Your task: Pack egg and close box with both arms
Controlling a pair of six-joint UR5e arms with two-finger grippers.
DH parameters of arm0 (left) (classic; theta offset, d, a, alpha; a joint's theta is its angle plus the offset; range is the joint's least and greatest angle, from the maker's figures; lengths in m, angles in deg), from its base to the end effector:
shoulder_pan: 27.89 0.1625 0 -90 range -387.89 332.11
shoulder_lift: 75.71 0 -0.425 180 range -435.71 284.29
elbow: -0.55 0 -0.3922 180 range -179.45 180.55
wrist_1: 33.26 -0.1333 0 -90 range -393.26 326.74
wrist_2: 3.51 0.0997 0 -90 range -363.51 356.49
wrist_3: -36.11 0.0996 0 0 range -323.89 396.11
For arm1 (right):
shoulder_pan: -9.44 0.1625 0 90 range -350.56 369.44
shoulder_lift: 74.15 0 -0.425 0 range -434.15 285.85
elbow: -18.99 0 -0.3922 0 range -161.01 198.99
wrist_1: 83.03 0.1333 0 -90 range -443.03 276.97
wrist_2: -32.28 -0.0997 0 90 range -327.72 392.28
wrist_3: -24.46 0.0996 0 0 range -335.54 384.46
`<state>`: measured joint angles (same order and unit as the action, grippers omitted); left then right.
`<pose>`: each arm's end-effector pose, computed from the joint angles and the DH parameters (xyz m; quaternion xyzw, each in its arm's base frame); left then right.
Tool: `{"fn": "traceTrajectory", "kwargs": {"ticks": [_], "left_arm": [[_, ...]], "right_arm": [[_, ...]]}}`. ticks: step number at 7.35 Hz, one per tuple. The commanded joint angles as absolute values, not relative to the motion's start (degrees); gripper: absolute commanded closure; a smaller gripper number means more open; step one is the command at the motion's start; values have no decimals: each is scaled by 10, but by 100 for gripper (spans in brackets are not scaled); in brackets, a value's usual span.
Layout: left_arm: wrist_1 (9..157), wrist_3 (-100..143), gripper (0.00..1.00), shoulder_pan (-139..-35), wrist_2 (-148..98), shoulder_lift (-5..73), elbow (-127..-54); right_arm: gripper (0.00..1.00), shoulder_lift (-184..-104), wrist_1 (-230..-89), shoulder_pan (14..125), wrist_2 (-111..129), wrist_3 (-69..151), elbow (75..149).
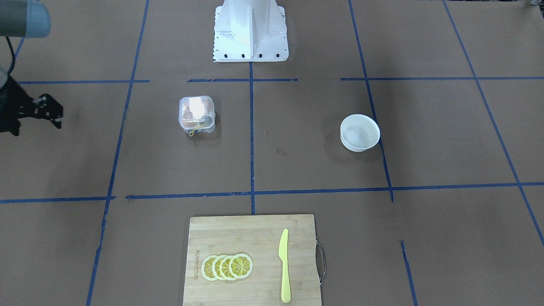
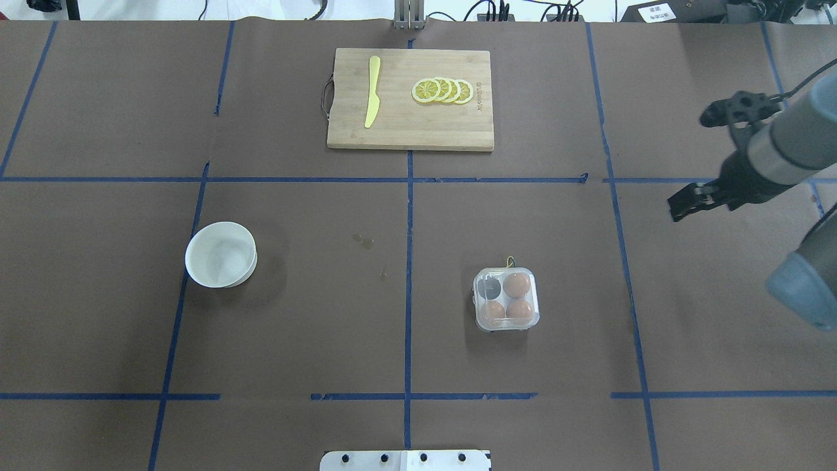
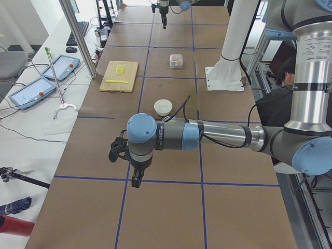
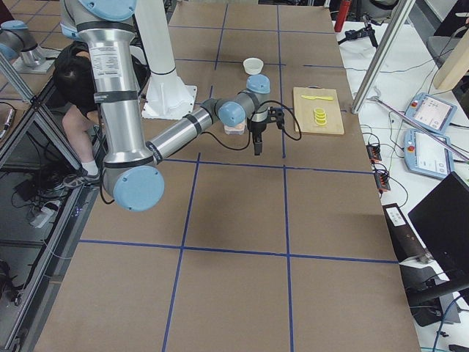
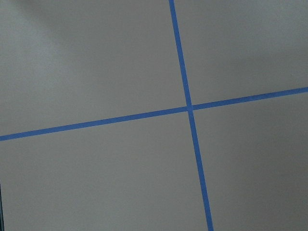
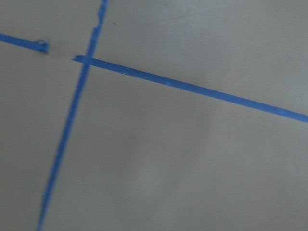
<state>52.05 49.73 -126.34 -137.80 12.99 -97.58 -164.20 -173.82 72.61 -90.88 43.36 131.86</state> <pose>-0.1339 -0.4675 0.6083 0.0891 0.3666 0.0488 0.9248 -0.1485 -0.4682 0.4753 0.0599 -0.3292 -0.1194 0.9347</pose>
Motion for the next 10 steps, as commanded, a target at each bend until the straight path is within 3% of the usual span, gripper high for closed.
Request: {"fn": "traceTrajectory", "kwargs": {"ticks": [1,2,4,10], "left_arm": [[521,498,0,-1262,-1378,130,-975],[523,498,0,-1262,-1379,130,-974],[524,498,0,-1262,-1378,130,-974],[532,496,0,-1227,-1375,129,-929]], "right_arm": [[0,-1682,-1803,867,-920,169,1288],[0,-1686,-1807,918,-950,101,1252],[0,-1746,-1799,993,-963,101,1247],[0,-1768,-1798,1006,-968,104,1244]]}}
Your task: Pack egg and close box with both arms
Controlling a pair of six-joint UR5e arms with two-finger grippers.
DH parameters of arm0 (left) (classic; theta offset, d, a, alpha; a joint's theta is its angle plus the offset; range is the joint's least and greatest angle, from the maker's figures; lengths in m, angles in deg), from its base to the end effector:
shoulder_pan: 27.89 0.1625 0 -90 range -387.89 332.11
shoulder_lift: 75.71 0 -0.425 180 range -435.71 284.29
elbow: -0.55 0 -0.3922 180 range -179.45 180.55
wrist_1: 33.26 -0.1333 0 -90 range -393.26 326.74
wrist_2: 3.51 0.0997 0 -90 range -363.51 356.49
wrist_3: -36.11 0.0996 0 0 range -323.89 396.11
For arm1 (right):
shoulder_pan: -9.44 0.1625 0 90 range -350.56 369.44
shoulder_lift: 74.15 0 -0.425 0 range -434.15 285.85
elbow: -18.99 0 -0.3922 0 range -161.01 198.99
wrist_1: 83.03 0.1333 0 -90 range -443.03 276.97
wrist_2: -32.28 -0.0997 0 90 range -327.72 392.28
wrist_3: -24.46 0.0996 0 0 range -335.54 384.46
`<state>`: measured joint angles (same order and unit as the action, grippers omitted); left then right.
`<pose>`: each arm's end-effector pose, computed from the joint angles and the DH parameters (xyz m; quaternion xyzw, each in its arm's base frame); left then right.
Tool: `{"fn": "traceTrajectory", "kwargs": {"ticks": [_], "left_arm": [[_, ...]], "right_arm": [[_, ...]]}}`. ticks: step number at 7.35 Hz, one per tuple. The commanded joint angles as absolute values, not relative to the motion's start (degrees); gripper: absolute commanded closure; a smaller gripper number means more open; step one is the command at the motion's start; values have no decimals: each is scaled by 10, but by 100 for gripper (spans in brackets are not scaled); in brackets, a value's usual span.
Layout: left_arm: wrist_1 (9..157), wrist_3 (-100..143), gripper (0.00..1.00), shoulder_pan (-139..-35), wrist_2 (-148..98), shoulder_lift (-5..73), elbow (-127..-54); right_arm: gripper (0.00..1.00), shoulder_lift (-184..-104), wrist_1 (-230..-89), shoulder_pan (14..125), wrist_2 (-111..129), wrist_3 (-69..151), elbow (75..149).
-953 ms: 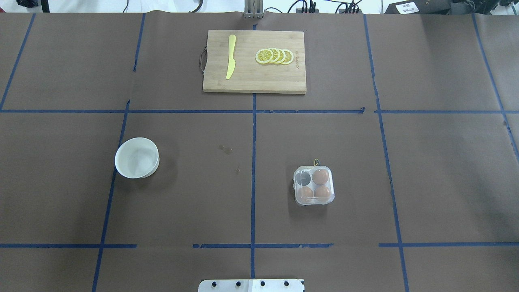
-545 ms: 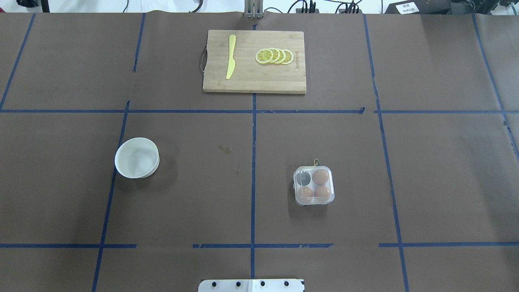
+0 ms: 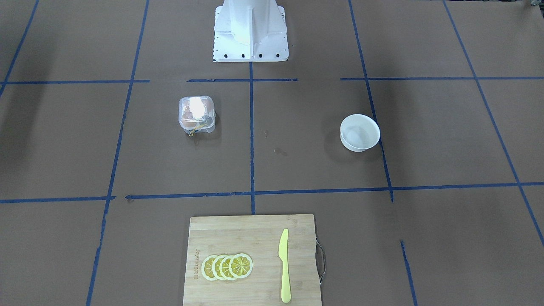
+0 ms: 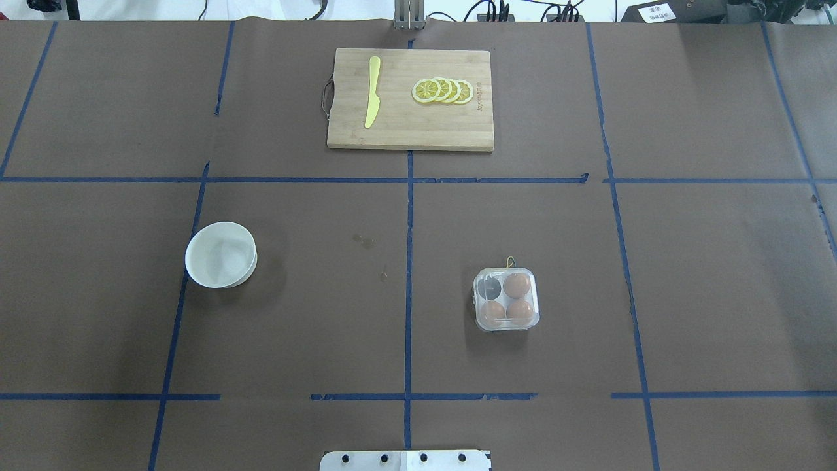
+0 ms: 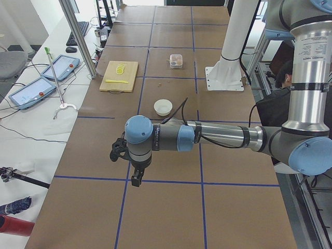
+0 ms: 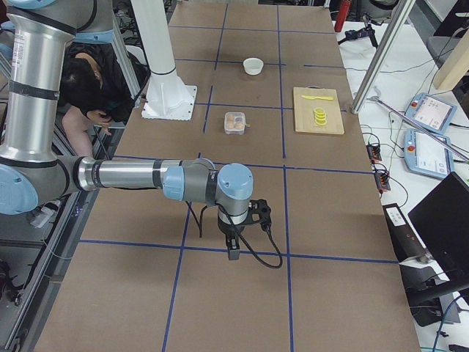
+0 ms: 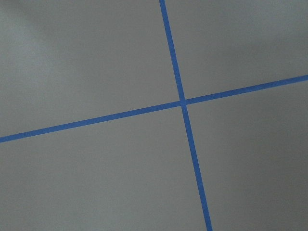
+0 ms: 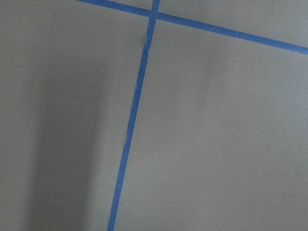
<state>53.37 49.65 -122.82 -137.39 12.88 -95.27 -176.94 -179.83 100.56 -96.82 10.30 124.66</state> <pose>-0.1054 -0.4743 0.6272 0.0683 0.3674 0.0730 0.9247 0.0781 -0.3903 0.6412 0.0125 -0.3357 -0.0956 0.9370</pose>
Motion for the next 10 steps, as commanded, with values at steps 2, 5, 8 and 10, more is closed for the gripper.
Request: {"fn": "traceTrajectory", "kwargs": {"ticks": [2,5,8,10], "left_arm": [[537,497,0,-1229,-1377,127,-935],[535,496,0,-1228,-1374,128,-931],[537,492,0,-1160,-1374,120,-928],[533,493,0,-1160,-1376,114,-934]], "right_arm": [[0,-1766,-1800,1005,-970,100,1225],[0,-1769,-1798,1003,-973,96,1202],[0,-1770,-1799,1003,-988,97,1200],[0,-1771,-1799,1002,-988,95,1198]]}}
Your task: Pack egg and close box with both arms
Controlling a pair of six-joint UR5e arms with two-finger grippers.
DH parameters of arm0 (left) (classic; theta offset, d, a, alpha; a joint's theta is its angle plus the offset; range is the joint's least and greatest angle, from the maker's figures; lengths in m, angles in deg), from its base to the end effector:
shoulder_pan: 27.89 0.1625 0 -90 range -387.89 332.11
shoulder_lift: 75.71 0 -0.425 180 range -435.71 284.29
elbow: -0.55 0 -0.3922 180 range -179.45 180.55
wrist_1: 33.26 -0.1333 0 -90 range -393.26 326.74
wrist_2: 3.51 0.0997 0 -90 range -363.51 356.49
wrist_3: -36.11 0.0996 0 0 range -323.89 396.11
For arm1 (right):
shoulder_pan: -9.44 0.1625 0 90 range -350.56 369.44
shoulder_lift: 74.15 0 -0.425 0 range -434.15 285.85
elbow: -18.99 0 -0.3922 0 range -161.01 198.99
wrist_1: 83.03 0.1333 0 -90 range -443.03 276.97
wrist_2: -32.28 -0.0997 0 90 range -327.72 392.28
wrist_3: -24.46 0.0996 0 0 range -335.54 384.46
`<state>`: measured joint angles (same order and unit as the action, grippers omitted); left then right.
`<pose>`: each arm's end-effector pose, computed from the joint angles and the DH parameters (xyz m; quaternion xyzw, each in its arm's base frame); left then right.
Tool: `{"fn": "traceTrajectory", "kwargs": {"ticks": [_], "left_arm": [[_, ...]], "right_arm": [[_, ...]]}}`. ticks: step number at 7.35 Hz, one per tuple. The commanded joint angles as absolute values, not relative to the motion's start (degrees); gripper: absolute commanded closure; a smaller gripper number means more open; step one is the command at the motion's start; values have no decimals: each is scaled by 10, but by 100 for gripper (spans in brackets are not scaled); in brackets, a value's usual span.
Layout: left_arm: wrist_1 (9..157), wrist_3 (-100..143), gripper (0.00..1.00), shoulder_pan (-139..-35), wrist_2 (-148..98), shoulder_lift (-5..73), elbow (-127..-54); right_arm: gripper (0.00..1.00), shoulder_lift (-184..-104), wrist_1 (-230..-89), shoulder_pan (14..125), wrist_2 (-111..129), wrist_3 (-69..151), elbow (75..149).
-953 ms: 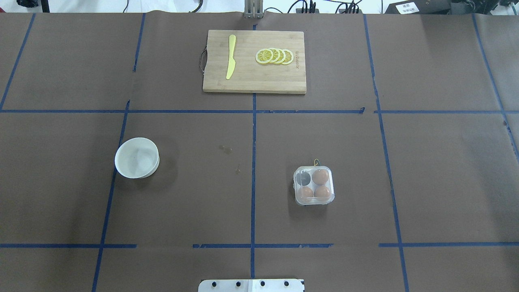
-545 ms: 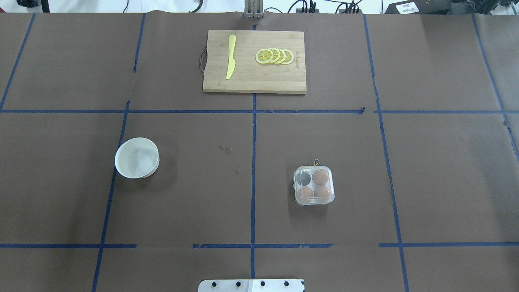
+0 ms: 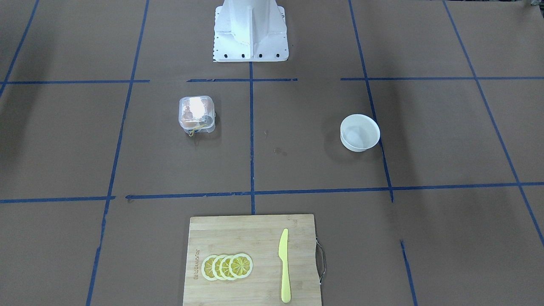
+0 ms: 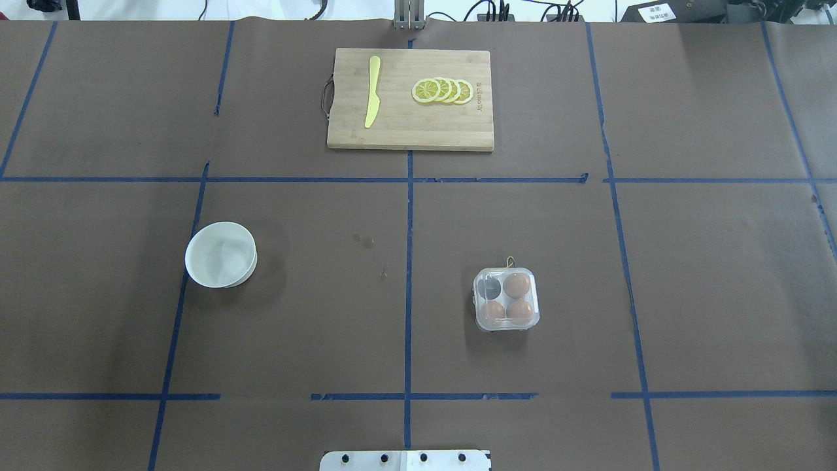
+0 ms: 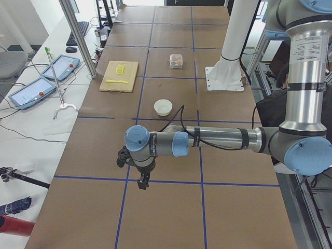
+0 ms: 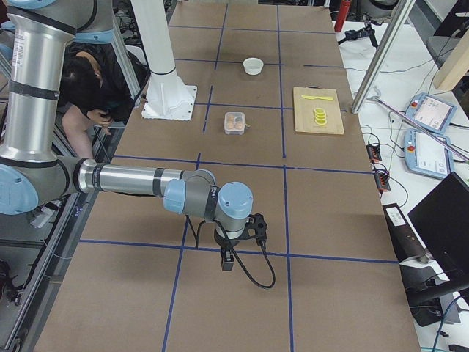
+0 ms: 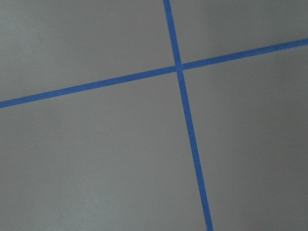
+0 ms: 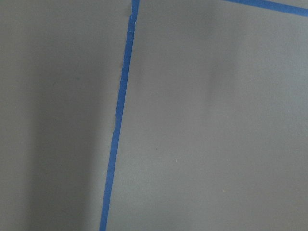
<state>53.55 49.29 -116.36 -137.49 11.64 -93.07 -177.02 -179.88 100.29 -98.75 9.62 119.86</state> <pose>-0.0516 -0.4709 0.6559 0.0201 0.3743 0.1115 0.9204 0.0736 -0.3832 0.6801 -0.0239 -0.3560 -0.0869 0.9301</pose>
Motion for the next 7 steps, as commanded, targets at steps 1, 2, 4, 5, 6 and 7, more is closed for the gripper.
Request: {"fn": "traceTrajectory", "kwargs": {"ticks": [1,2,4,5,6,7], "left_arm": [[534,493,0,-1160,-1377,114,-936],[534,493,0,-1161,-1376,114,-941],[534,494,0,-1162,-1376,113,-944],[534,494,0,-1163,-1377,113,-944],[534,494,0,-1162,-1377,113,-945],[534,494,0,-1163,-1377,113,-945]], "right_arm": [[0,-1771,-1799,1003,-988,96,1198],[0,-1771,-1799,1002,-988,100,1198],[0,-1770,-1798,1001,-988,102,1199],[0,-1770,-1798,1000,-988,100,1199],[0,-1768,-1798,1000,-988,97,1199],[0,-1767,-1797,1000,-988,95,1201]]}}
